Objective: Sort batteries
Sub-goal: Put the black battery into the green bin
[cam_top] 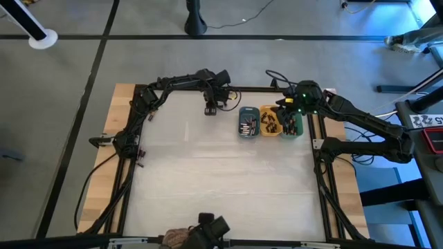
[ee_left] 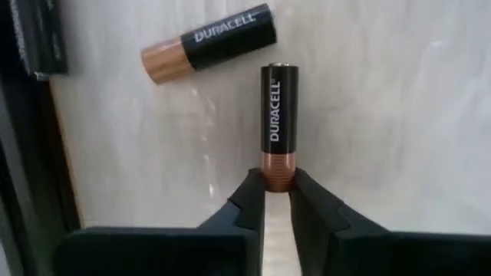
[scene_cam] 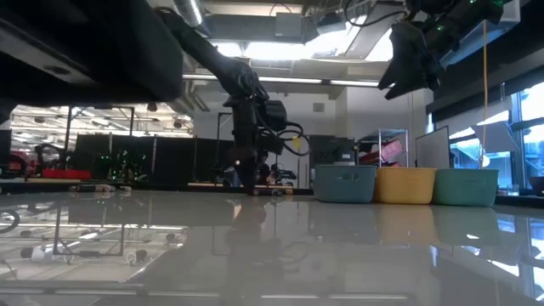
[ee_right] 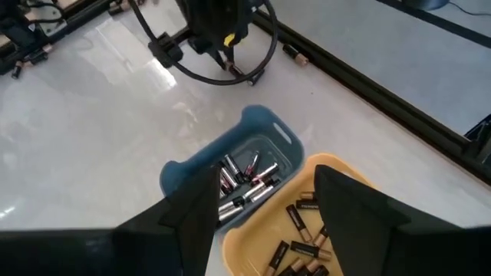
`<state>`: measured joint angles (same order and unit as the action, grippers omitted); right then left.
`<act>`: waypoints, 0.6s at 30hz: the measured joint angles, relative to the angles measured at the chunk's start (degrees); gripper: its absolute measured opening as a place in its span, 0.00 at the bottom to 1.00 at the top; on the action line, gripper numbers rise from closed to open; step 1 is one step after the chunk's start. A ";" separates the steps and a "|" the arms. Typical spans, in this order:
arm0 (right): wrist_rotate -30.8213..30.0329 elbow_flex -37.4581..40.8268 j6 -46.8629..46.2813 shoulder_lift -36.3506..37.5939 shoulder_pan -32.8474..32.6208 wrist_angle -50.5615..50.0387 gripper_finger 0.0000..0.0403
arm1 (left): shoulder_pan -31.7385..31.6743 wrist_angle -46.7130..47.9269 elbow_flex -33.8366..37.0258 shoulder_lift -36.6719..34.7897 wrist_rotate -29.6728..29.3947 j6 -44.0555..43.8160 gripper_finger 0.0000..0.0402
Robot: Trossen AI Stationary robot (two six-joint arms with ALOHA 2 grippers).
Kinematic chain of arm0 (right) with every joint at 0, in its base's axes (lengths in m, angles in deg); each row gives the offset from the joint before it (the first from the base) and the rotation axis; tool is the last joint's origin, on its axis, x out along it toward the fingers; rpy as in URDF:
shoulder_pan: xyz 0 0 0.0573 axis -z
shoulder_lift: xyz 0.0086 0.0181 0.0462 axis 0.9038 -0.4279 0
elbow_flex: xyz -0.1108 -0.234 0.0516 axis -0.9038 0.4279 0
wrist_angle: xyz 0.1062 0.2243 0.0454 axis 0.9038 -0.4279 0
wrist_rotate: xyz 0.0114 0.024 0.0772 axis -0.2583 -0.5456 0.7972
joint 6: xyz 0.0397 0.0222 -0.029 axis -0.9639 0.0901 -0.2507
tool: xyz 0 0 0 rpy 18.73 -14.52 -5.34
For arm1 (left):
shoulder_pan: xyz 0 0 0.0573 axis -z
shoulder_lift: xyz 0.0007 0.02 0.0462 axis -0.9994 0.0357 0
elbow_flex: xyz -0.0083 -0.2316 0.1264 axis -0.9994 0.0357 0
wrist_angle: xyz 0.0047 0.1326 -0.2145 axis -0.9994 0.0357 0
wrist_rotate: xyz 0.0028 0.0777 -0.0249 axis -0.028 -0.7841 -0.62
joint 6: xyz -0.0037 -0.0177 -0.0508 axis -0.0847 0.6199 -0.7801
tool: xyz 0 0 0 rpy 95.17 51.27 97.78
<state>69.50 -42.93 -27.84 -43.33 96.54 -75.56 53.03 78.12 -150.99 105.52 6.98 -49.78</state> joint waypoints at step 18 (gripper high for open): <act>-3.78 0.00 0.30 6.28 0.00 -1.67 0.54 | 6.15 -1.71 0.43 -11.06 17.30 -12.02 0.07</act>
<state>65.72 -42.93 -27.54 -37.05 96.54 -77.22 59.18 76.41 -150.56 94.46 24.28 -61.81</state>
